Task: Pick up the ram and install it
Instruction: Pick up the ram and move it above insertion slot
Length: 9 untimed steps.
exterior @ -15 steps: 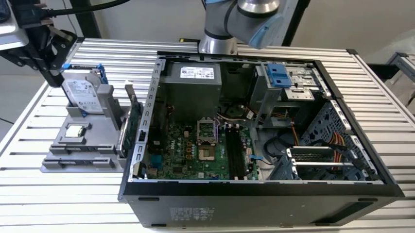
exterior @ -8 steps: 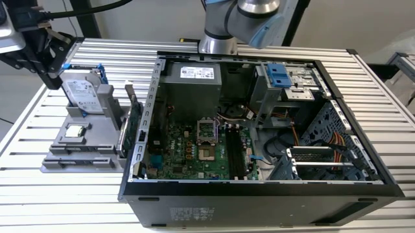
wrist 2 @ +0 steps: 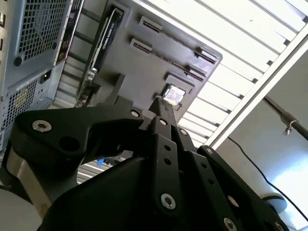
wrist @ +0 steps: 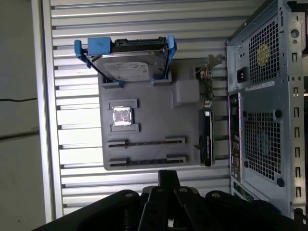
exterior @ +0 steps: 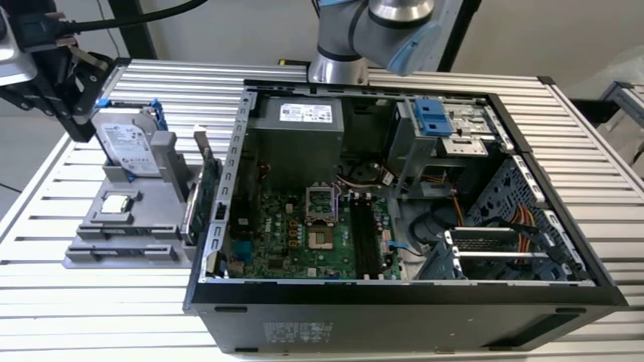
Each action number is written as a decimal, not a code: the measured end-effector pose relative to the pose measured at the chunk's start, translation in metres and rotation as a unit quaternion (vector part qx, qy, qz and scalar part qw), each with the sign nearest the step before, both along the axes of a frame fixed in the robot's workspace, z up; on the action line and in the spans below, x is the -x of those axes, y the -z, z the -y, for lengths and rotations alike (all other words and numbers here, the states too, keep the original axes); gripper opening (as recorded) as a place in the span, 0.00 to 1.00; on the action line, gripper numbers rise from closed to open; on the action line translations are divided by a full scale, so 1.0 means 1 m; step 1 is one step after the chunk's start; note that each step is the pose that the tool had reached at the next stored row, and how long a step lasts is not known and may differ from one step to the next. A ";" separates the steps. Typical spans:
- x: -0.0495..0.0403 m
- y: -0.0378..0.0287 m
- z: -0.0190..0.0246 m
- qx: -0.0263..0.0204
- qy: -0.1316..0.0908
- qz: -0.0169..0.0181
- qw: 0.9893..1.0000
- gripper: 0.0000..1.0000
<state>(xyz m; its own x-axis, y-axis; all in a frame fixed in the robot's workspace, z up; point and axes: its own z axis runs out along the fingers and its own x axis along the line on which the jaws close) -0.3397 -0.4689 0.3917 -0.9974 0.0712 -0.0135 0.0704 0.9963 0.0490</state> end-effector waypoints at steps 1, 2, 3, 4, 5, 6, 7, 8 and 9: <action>0.0000 0.0000 0.0009 0.000 0.000 0.000 1.000 0.00; 0.0000 0.0000 0.0021 0.000 0.000 0.000 1.000 0.00; 0.0000 0.0000 0.0033 0.000 0.000 0.000 1.000 0.00; 0.0000 0.0000 0.0041 0.000 0.000 0.000 1.000 0.00; 0.0001 0.0001 0.0042 0.000 0.000 0.000 1.000 0.00; 0.0001 0.0001 0.0042 0.000 0.000 0.000 1.000 0.00; 0.0002 0.0000 0.0043 0.000 0.000 0.000 1.000 0.00; 0.0003 0.0001 0.0043 0.000 -0.001 0.000 1.000 0.00; 0.0003 0.0001 0.0043 0.000 -0.001 0.000 1.000 0.00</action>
